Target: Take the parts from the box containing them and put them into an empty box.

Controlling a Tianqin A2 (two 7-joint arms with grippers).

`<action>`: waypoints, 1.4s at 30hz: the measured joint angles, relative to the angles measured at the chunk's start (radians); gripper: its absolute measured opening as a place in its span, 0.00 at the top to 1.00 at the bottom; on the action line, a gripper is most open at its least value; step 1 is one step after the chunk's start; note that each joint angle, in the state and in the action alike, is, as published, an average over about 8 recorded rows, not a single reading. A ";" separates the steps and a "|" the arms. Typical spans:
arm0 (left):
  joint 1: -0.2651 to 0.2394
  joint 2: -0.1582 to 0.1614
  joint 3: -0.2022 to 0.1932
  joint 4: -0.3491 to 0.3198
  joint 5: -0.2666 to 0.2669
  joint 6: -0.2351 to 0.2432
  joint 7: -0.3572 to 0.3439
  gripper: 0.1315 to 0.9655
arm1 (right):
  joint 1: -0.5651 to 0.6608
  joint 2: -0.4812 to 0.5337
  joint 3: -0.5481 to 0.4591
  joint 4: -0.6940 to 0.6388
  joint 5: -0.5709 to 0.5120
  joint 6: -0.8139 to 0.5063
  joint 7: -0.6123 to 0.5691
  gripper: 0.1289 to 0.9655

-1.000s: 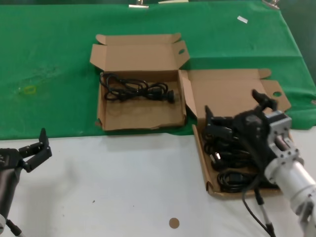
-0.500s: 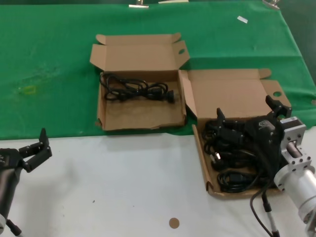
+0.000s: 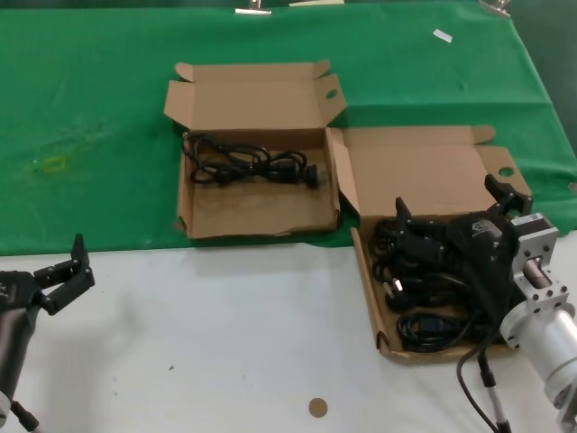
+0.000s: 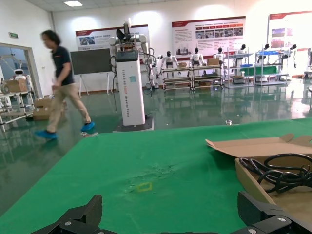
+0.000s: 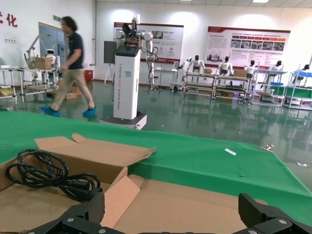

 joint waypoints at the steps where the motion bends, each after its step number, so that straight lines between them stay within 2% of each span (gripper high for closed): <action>1: 0.000 0.000 0.000 0.000 0.000 0.000 0.000 0.00 | 0.000 0.000 0.000 0.000 0.000 0.000 0.000 0.00; 42: 0.000 0.000 0.000 0.000 0.000 0.000 0.000 0.00 | 0.000 0.000 0.000 0.000 0.000 0.000 0.000 0.00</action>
